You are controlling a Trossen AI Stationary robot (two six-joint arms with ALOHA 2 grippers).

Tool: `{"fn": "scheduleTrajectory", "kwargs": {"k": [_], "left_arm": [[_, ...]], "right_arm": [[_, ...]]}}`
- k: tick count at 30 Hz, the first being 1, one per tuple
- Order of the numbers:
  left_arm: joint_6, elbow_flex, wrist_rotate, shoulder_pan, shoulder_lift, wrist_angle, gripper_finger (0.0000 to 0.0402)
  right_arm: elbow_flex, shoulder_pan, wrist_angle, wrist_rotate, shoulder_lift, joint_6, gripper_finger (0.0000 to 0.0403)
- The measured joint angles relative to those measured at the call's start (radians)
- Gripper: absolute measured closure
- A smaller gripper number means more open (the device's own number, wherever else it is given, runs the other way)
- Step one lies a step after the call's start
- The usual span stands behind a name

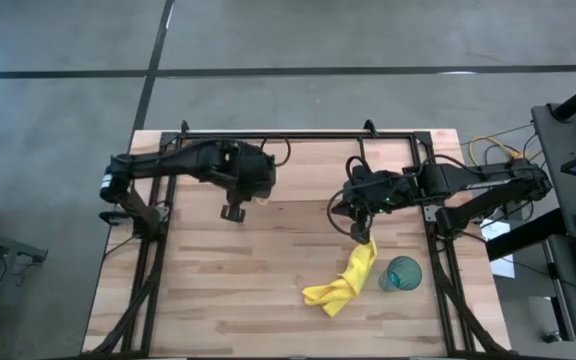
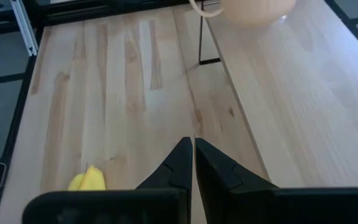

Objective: Stack small to large cups/mugs on shelf
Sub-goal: Put the orange mug on the shelf

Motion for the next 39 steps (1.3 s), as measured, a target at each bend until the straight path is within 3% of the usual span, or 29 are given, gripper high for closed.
{"fn": "scheduleTrajectory", "kwargs": {"k": [6,18,39], "left_arm": [[0.1,0.029,0.062,0.02,0.035,0.056,0.0401],[0.218,0.03,0.048,0.063,0.154,0.099,0.0401],[0.244,0.114,0.033,0.096,0.158,0.104,0.0401]], "right_arm": [[0.0,-0.016,0.0,0.033,0.0,-0.004,0.039],[0.0,-0.042,0.002,0.033,0.0,0.003,0.039],[0.0,-0.042,0.0,0.033,0.0,0.003,0.039]]}}
